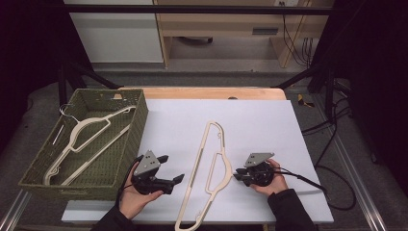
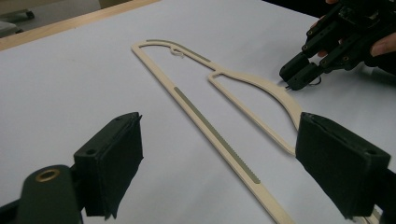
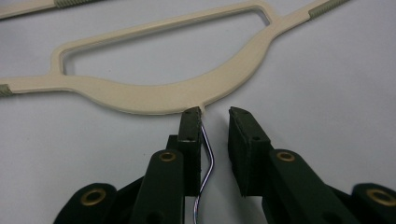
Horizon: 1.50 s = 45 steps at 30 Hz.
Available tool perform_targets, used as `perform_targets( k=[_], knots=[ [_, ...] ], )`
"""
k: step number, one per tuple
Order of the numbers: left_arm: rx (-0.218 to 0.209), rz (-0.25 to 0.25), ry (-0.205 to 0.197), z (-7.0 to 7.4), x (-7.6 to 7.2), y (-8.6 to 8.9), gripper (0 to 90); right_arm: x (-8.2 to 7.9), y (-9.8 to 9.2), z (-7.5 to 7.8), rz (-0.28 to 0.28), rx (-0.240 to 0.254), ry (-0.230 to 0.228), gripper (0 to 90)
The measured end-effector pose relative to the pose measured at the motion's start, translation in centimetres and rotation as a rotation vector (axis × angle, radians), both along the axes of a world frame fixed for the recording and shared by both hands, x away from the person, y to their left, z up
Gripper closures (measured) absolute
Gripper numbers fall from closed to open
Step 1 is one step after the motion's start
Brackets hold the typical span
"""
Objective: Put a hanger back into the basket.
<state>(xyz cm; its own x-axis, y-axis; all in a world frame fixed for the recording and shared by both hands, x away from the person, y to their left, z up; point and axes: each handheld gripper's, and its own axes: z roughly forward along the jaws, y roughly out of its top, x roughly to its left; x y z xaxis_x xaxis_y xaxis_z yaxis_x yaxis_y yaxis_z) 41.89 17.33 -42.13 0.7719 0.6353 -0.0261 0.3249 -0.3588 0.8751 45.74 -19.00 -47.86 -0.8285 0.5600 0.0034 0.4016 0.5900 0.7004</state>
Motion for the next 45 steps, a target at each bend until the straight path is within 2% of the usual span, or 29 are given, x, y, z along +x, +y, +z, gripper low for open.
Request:
perform_targets(
  k=[4, 9, 14, 17, 20, 25, 30, 31, 35, 37, 38, 39, 40, 42, 45],
  knots=[
    [-0.002, -0.005, 0.003, -0.1, 0.0, -0.3, 15.2, -0.1, 0.2, 0.0, 0.031, -0.010, -0.011, 82.0],
    [-0.001, -0.016, 0.014, 0.0, 0.0, -1.1, 15.5, 0.3, 0.2, 0.1, 0.050, -0.017, 0.016, 87.1],
    [-0.005, -0.043, 0.008, 0.6, 0.1, -3.0, 16.4, 0.4, 0.2, 0.2, 0.057, -0.011, 0.024, 88.0],
    [0.011, -0.075, 0.001, 0.9, 0.2, -4.8, 17.2, 0.4, 0.1, 0.4, 0.054, -0.015, 0.028, 88.6],
    [0.037, -0.110, 0.015, 0.6, 0.4, -6.8, 18.4, 0.2, -0.1, 0.7, 0.056, -0.005, 0.033, 88.8],
    [0.103, -0.163, 0.047, -0.6, 0.8, -10.1, 23.1, -0.1, -0.2, 1.3, 0.056, -0.008, 0.025, 89.0],
    [0.162, -0.208, 0.108, -2.2, 1.3, -12.6, 28.2, -0.4, -0.1, 1.8, 0.067, -0.002, 0.019, 89.1],
    [0.164, -0.210, 0.113, -2.4, 1.3, -12.9, 30.1, -0.4, -0.1, 1.9, 0.074, 0.008, 0.020, 89.1],
    [0.230, -0.238, 0.132, -3.3, 1.5, -14.1, 35.5, -0.5, -0.2, 2.1, 0.070, 0.009, 0.025, 89.2],
    [0.238, -0.239, 0.146, -3.6, 1.6, -14.5, 38.9, -0.5, -0.1, 2.2, 0.065, 0.006, 0.023, 89.2],
    [0.265, -0.254, 0.147, -3.8, 1.8, -14.6, 40.2, -0.6, -0.1, 2.2, 0.068, 0.002, 0.017, 89.2],
    [0.261, -0.252, 0.148, -3.9, 1.8, -14.7, 42.4, -0.7, 0.0, 2.4, 0.066, -0.002, 0.024, 89.2],
    [0.276, -0.258, 0.154, -4.0, 1.8, -14.8, 44.6, -0.6, 0.0, 2.4, 0.075, 0.000, 0.013, 89.3],
    [0.260, -0.259, 0.165, -4.1, 1.8, -15.1, 47.7, -0.8, 0.1, 2.6, 0.067, -0.001, 0.024, 89.3],
    [0.282, -0.273, 0.169, -4.2, 2.0, -15.2, 53.9, -0.9, 0.1, 2.9, 0.078, 0.005, 0.018, 89.4]
  ],
)
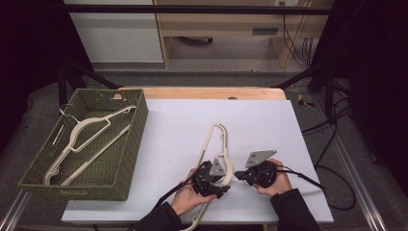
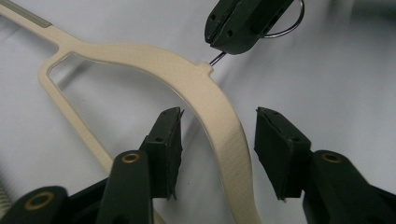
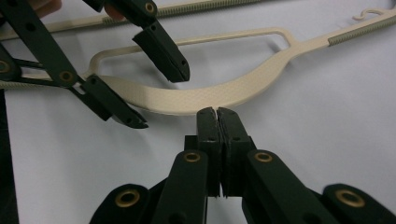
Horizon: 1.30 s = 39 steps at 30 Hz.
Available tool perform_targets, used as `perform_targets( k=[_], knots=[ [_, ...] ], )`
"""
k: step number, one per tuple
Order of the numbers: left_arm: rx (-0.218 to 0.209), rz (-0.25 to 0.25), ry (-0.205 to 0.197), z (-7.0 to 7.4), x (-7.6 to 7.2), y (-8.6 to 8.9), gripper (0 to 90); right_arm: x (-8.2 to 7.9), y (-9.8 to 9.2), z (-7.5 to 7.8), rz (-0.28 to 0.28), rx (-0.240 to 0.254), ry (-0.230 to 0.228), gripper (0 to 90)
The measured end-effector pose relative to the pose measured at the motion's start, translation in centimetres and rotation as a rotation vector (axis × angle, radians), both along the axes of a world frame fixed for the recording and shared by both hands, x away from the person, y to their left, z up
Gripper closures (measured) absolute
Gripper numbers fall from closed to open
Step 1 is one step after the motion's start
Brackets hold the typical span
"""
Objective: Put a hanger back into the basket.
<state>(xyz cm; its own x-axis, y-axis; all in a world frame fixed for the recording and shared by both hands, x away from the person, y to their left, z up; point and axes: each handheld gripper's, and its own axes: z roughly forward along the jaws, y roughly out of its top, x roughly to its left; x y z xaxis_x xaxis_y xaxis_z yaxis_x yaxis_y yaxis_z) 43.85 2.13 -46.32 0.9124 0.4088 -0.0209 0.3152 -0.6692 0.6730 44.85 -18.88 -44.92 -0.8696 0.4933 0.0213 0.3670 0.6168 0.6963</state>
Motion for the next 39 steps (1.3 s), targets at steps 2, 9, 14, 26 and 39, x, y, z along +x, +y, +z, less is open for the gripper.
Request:
perform_targets(
  k=[2, 9, 14, 26, 39],
  knots=[
    [0.016, -0.004, 0.005, -0.1, 0.0, -0.1, 57.9, -0.1, 0.0, 0.2, -0.001, -0.001, -0.006, 89.4],
    [-0.011, -0.005, 0.062, -0.1, 0.2, -0.2, 65.7, -0.3, 0.0, 0.7, -0.006, 0.007, 0.001, 89.4],
    [-0.031, 0.012, 0.081, 0.2, 0.1, 0.0, 67.5, -0.5, 0.0, 1.2, -0.010, 0.007, -0.010, 89.4],
    [-0.073, 0.105, 0.101, 1.8, -0.7, 0.8, 71.6, -1.3, -1.2, 3.5, -0.043, 0.118, -0.089, 73.5],
    [-0.120, 0.189, 0.065, 4.4, -1.7, 4.7, 74.2, -2.3, -5.8, 6.4, -0.306, 0.397, -0.300, 15.5]
  ],
)
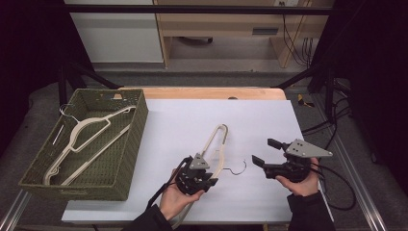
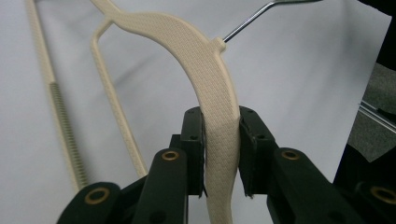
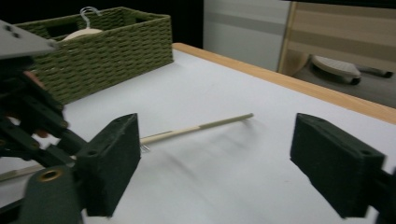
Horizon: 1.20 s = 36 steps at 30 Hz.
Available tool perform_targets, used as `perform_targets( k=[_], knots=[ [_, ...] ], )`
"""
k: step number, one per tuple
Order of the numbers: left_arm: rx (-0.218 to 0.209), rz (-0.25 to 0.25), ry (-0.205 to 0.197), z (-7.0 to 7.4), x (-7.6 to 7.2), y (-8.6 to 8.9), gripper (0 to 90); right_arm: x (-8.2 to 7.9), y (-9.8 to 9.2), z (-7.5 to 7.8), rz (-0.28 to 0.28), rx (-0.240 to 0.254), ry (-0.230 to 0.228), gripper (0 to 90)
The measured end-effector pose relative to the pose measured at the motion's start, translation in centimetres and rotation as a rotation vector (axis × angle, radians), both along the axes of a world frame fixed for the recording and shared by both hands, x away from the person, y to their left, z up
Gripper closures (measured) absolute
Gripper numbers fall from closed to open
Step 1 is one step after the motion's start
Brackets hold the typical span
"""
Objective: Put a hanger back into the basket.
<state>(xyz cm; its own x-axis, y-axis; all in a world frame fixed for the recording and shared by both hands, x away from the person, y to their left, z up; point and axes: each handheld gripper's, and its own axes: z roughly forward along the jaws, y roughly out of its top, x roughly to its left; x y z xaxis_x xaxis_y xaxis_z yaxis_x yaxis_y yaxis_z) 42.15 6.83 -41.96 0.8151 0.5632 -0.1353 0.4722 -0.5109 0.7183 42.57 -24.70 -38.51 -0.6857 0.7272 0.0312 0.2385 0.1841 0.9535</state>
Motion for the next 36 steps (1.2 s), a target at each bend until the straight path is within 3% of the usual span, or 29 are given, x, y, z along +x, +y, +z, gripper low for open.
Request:
perform_targets(
  k=[3, 10, 21, 28, 32, 34, 36],
  knots=[
    [-0.019, 0.025, -0.008, 0.4, -0.1, 0.9, 75.0, 0.3, -0.5, -0.5, -0.031, 0.023, 0.008, 10.4],
    [-0.046, 0.088, -0.027, 1.7, 0.2, 3.5, 76.8, 0.7, -1.0, -1.4, -0.063, 0.035, 0.053, 9.2],
    [0.003, 0.213, -0.066, 3.0, 1.2, 6.4, 81.2, 0.9, -1.9, -2.0, -0.112, 0.042, 0.071, 9.1],
    [0.010, 0.312, -0.052, 2.8, 2.4, 8.4, 83.3, 0.9, -1.9, -2.1, -0.117, 0.028, 0.073, 9.1],
    [-0.004, 0.331, -0.058, 2.9, 2.7, 9.0, 85.2, 0.9, -1.9, -2.1, -0.115, 0.029, 0.075, 9.1],
    [0.013, 0.327, -0.095, 3.2, 2.5, 9.0, 86.1, 0.9, -1.9, -2.1, -0.112, 0.029, 0.071, 9.1],
    [-0.010, 0.312, -0.092, 3.7, 2.4, 9.2, 86.2, 0.9, -2.0, -2.1, -0.116, 0.031, 0.076, 9.1]
  ],
)
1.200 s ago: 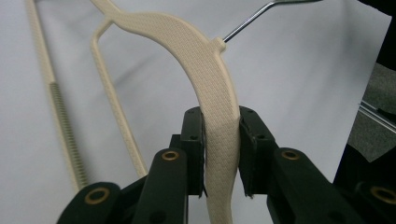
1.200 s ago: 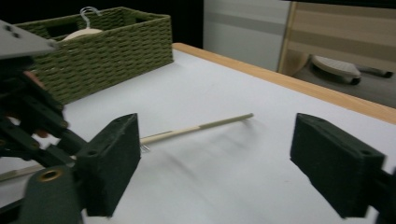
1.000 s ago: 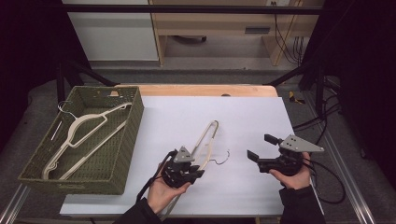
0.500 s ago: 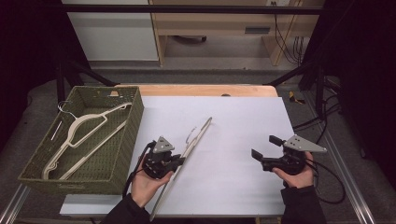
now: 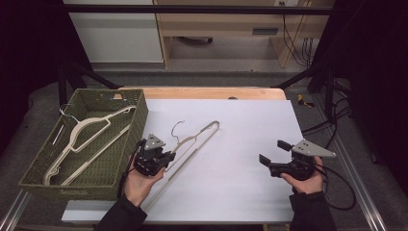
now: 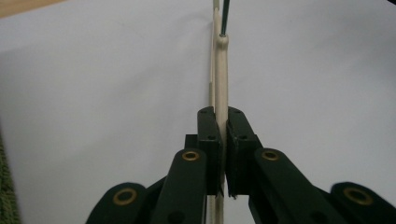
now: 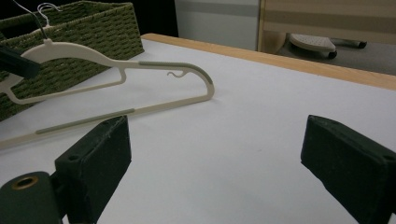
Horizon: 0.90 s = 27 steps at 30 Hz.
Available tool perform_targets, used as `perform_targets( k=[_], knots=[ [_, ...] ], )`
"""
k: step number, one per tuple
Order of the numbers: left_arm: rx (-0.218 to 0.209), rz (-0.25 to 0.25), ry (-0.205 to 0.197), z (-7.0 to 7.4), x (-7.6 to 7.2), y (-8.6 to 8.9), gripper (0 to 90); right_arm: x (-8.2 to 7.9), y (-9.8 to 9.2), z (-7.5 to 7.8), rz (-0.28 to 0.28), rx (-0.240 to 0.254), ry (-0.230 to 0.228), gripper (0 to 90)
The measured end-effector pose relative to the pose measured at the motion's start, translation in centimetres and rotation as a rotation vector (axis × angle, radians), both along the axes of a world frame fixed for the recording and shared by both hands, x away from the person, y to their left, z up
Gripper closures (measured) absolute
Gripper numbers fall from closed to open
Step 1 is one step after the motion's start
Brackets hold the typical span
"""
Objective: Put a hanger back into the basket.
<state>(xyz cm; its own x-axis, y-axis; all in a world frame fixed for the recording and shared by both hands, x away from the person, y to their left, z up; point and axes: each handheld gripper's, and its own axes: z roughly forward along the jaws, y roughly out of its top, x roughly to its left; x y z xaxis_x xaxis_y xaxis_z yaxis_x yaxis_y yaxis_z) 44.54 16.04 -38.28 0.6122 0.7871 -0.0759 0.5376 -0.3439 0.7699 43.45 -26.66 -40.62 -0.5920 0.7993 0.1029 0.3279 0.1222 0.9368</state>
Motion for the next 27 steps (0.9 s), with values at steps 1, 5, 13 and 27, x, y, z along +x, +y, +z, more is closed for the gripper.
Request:
perform_targets(
  k=[1, 5, 13, 27],
  knots=[
    [0.006, -0.017, -0.012, 0.3, -0.1, 0.1, 86.2, 0.0, 0.0, 0.0, 0.000, -0.001, -0.002, 9.1],
    [0.007, -0.067, -0.047, 1.6, -0.6, 0.3, 86.2, -0.1, -0.2, 0.1, -0.009, -0.001, -0.007, 7.6],
    [-0.005, -0.143, -0.104, 5.5, -1.3, 1.6, 86.2, -0.2, -0.6, 0.2, -0.032, -0.002, -0.020, 5.5],
    [0.021, -0.205, -0.173, 11.4, -1.0, 5.8, 86.3, -0.2, -0.6, 0.1, -0.036, -0.012, -0.016, 5.4]
  ],
)
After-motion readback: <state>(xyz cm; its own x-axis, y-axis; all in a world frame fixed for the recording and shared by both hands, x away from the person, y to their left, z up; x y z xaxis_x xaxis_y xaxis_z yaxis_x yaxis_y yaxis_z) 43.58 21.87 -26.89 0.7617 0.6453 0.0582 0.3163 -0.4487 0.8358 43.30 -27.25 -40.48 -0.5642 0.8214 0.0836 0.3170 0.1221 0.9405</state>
